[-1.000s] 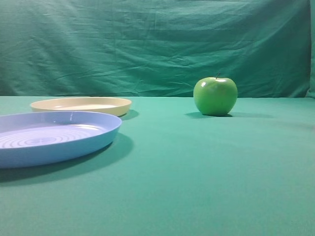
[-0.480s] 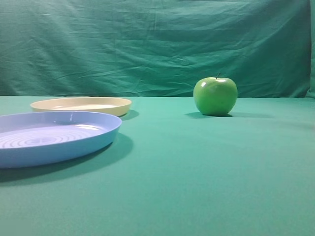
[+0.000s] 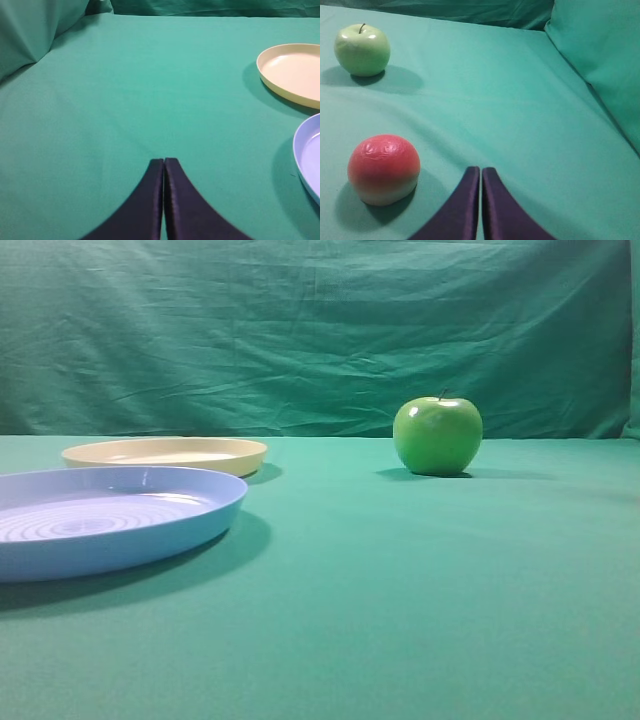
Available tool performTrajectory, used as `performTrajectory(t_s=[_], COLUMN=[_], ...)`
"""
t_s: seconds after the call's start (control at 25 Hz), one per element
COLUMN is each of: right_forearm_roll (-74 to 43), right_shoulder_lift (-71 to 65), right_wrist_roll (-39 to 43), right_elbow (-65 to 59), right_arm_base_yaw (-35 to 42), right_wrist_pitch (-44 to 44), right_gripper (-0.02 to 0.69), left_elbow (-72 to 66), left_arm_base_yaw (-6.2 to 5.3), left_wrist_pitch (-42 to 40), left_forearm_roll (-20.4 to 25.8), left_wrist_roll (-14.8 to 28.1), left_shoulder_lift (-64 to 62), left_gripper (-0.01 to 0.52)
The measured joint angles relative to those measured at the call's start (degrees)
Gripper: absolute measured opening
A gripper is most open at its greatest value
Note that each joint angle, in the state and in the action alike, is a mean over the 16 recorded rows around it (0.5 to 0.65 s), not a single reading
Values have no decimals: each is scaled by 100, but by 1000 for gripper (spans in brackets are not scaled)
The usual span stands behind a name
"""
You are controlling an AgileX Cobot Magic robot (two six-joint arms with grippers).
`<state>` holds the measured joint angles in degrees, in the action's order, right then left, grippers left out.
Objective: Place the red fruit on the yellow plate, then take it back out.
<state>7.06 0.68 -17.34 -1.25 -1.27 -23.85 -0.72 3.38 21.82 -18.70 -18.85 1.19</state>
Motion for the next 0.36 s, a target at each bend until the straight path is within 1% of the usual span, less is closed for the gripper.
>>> performTrajectory(t_s=[0.36], right_forearm_roll=[0], right_shoulder_lift=[0], right_wrist_roll=[-20], right_elbow=[0], right_arm_base_yaw=[0], right_wrist_pitch=[-4], right_gripper=[0], left_elbow=[0], left_arm_base_yaw=[0], left_wrist_pitch=[0], left_forearm_roll=[0], left_wrist_roll=[0], left_shoulder_lift=[0], left_gripper=[0])
